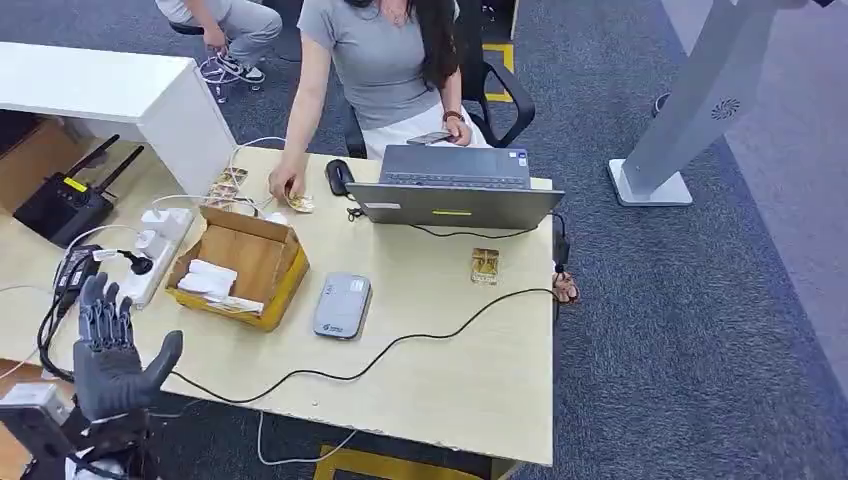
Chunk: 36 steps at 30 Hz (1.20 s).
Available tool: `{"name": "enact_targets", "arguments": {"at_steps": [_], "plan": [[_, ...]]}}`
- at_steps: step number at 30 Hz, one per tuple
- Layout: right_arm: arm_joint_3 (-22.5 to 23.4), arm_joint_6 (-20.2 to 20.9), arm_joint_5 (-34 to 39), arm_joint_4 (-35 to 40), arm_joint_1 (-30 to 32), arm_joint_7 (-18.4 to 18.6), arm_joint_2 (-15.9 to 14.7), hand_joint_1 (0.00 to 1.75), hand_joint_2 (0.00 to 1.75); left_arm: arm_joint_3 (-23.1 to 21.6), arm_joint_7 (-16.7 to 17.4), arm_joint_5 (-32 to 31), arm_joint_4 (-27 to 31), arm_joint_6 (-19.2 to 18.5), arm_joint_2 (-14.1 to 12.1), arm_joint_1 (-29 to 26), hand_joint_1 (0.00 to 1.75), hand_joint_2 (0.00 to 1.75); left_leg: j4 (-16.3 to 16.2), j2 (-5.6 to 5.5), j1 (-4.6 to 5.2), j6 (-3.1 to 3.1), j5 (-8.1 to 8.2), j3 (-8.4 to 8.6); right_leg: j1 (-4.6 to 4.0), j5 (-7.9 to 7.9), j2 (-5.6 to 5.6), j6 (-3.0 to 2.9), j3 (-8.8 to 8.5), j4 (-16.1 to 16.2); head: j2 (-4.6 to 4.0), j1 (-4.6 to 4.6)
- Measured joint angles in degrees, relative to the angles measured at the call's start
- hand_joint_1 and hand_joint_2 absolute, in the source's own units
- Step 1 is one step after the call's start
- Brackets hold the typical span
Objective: Pass the card to the sensor for recognition and then transmit it.
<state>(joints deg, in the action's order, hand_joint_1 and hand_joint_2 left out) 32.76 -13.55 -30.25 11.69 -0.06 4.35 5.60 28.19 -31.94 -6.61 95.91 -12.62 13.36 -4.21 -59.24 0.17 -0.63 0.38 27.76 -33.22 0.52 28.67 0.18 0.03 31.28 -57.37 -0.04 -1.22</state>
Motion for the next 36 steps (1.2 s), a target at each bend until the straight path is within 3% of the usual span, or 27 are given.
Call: {"name": "enact_targets", "arguments": {"at_steps": [18, 36], "plan": [[-2.4, 1.9, -4.7, -0.3, -0.5, 0.1, 0.2, 0.0, 0.0, -11.9, 10.0, -23.7, -13.0, 15.9, -6.7, 16.7, 0.0, 1.75, 0.0, 0.01, 0.0, -0.01, -0.01, -0.01, 0.0, -0.02, 0.03, 0.0, 0.01, 0.0, -0.02, 0.0], [-4.9, 2.4, -13.2, -0.5, -0.9, -0.2, 1.1, 0.0, 0.0, -23.1, 23.7, -51.7, -17.2, 34.0, -15.0, 21.7, 0.0, 1.75, 0.0, 0.0, 0.0, -0.02, -0.02, -0.02, 0.0, -0.02, 0.03, 0.0, 0.02, 0.0, 0.0, 0.02]]}}
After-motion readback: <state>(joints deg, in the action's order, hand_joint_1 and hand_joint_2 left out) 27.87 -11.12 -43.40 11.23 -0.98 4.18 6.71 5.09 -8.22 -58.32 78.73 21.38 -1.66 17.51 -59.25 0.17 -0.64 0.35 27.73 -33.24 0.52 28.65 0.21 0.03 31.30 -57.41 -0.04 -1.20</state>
